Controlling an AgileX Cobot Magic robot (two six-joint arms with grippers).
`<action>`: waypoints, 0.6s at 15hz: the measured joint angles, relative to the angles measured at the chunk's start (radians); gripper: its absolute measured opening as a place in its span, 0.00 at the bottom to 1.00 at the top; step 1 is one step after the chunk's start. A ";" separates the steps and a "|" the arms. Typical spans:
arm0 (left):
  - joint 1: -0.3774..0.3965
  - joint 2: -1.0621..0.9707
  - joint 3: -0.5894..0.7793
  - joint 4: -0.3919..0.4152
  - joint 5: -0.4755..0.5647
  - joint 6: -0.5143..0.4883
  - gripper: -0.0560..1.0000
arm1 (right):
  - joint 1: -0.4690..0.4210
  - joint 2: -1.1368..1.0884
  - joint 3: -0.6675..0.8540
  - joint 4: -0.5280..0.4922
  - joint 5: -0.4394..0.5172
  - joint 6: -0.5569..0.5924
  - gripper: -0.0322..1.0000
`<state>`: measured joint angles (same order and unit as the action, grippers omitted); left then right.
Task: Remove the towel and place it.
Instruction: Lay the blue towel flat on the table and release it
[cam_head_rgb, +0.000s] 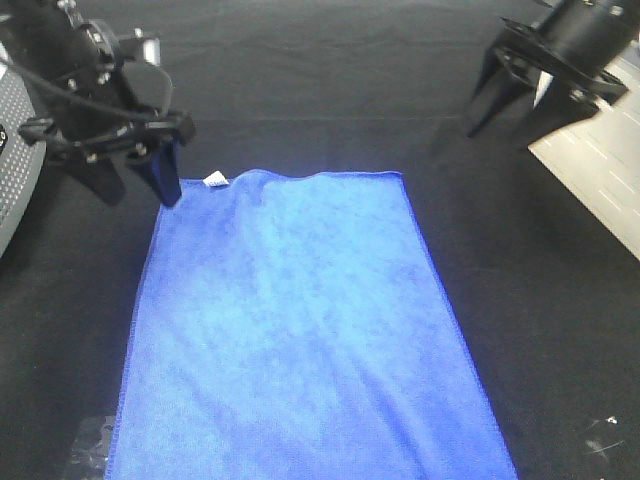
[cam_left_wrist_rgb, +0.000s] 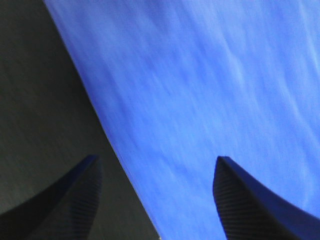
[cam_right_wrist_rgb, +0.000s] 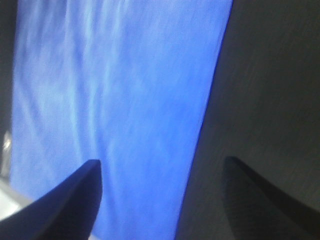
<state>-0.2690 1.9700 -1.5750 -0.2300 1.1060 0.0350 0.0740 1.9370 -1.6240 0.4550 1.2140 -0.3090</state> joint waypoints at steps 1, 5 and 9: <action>0.027 0.042 -0.054 -0.002 -0.001 0.002 0.62 | 0.000 0.066 -0.093 -0.010 0.000 0.005 0.67; 0.093 0.193 -0.242 -0.030 -0.002 0.003 0.62 | 0.000 0.258 -0.320 -0.035 -0.001 0.015 0.73; 0.163 0.380 -0.449 -0.038 0.008 -0.015 0.64 | 0.000 0.433 -0.498 -0.039 0.000 0.003 0.74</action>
<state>-0.1060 2.3500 -2.0240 -0.2680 1.1140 0.0200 0.0740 2.3700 -2.1220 0.4160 1.2140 -0.3060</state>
